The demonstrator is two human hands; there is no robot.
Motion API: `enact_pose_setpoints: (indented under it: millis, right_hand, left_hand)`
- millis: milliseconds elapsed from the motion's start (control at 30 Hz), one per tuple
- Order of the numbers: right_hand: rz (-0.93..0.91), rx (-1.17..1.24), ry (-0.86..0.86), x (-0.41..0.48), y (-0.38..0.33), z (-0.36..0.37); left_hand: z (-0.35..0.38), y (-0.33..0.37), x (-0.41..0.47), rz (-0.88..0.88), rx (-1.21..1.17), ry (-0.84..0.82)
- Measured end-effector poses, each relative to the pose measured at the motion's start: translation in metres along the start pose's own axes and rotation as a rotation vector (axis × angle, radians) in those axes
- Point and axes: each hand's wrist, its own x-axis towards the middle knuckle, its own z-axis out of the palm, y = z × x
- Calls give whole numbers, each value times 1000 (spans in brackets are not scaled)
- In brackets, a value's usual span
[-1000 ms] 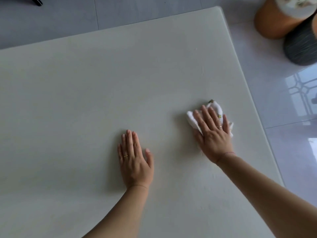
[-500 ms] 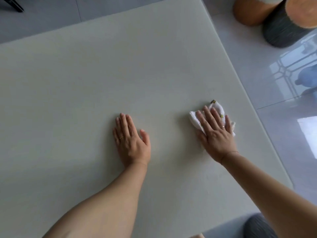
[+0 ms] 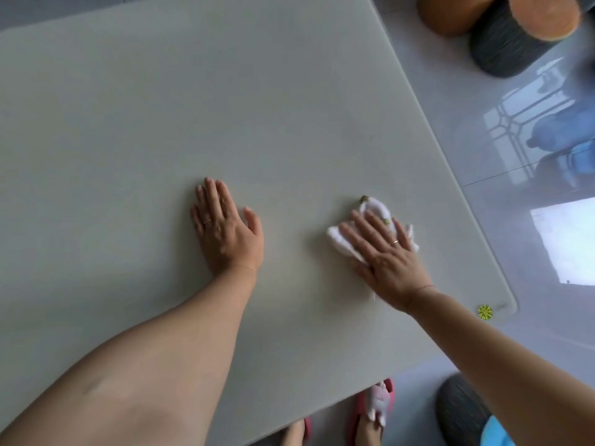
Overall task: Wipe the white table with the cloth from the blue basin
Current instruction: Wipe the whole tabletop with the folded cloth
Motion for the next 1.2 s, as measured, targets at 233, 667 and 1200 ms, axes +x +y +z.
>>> enact_pose_setpoints:
  millis: [233,667,1200]
  right_hand:
    - [502,210,106,-28,-98,28]
    - [581,194,97,-97,-35,30]
    - [612,212,71,-137,30,24]
  left_hand:
    - [2,-1,-1,10,13,1]
    - [-1,32,-27,-106,64,36]
    - [32,104,-122,120,51,-75]
